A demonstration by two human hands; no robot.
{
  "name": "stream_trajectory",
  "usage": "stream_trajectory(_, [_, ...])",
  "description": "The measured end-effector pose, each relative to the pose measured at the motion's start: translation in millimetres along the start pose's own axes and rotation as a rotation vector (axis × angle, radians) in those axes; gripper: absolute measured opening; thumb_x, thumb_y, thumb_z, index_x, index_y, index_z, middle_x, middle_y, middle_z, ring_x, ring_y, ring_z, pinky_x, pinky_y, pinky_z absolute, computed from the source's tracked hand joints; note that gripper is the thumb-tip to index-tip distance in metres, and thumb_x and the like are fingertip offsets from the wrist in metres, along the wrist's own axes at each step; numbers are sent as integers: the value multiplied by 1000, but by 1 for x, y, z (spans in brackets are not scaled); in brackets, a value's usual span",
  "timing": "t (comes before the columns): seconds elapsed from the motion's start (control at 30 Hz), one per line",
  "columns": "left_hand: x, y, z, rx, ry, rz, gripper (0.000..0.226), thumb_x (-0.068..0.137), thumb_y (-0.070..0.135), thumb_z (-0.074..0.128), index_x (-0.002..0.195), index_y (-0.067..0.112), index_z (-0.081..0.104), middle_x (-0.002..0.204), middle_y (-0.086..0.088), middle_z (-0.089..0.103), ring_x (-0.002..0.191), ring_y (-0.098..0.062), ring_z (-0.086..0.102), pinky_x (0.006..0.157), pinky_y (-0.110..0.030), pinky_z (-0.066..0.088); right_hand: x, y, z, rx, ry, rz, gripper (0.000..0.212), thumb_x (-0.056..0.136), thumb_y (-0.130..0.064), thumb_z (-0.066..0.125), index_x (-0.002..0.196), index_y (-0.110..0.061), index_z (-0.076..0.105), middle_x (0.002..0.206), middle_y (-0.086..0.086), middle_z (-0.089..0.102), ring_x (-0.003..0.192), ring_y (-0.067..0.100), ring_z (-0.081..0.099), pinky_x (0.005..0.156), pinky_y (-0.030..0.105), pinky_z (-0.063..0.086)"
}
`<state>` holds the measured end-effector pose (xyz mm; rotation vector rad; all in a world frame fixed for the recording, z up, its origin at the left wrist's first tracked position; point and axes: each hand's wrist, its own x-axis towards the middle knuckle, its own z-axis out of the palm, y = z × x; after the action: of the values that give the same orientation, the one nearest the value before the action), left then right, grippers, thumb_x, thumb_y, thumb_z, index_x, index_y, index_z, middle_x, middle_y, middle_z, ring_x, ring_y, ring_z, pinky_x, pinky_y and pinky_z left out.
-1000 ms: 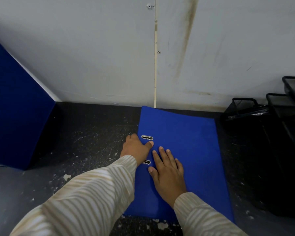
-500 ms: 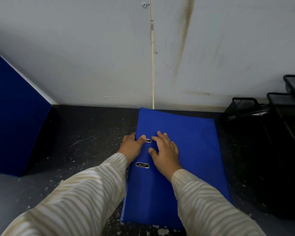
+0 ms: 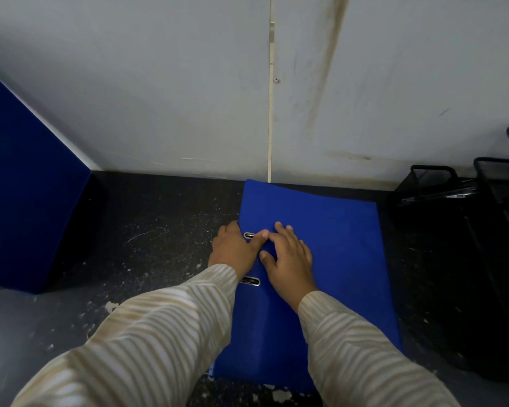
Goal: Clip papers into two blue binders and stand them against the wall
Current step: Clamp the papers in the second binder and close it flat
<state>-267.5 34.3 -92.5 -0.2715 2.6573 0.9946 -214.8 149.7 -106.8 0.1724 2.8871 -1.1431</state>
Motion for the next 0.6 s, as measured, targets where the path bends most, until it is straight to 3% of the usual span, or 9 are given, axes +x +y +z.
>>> stream_trajectory(0.13, [0, 2, 0, 41, 31, 26, 57, 83, 57, 54, 120, 13, 51, 123, -9, 51, 113, -29, 52, 91, -44, 47, 0, 1, 0, -9, -6, 1, 42, 94, -32, 47, 136, -29, 40, 156, -6, 22, 144, 13, 9, 115, 36, 4])
stream_trajectory(0.6, [0, 2, -1, 49, 35, 62, 54, 85, 55, 52, 120, 13, 52, 123, -8, 52, 111, -27, 54, 91, -44, 48, -1, 0, -3, -18, -46, 5, 45, 95, -34, 46, 139, -31, 35, 157, -7, 18, 144, 12, 6, 115, 36, 3])
